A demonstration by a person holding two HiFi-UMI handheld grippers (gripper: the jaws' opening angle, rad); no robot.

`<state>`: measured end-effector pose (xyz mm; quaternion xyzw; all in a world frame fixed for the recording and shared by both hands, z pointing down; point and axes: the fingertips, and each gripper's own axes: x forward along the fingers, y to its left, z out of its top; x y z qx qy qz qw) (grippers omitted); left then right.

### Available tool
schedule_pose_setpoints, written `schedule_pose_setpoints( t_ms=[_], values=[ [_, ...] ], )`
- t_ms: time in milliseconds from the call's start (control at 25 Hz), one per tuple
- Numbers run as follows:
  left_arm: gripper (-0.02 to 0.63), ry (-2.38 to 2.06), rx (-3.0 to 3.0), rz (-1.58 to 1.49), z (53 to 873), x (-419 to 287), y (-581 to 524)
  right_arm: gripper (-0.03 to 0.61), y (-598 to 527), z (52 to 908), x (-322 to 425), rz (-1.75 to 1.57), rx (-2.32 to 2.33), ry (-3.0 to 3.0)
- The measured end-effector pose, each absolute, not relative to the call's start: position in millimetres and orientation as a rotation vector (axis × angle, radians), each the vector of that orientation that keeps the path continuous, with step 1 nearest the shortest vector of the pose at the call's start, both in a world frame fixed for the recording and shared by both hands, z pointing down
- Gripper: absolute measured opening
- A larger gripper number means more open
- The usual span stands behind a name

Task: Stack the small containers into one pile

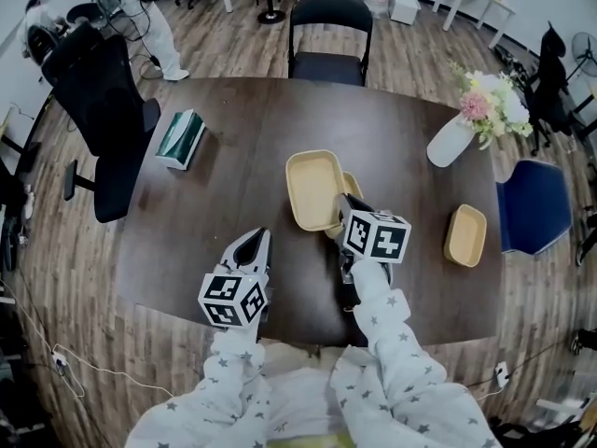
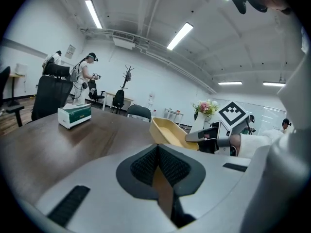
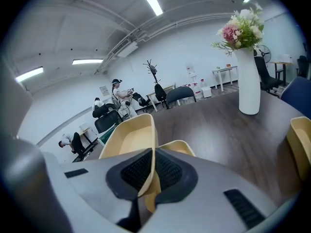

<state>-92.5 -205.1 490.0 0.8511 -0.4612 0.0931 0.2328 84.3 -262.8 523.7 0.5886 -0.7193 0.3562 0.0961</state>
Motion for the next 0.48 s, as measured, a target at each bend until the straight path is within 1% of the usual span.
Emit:
schedule_pose_setpoints(
  t_ms=[480],
  values=[
    [0.025,-1.21,2.349,0.301,504,-28,-189,0.034,-254,549,145,1.077,1.691,-2.093]
  ],
)
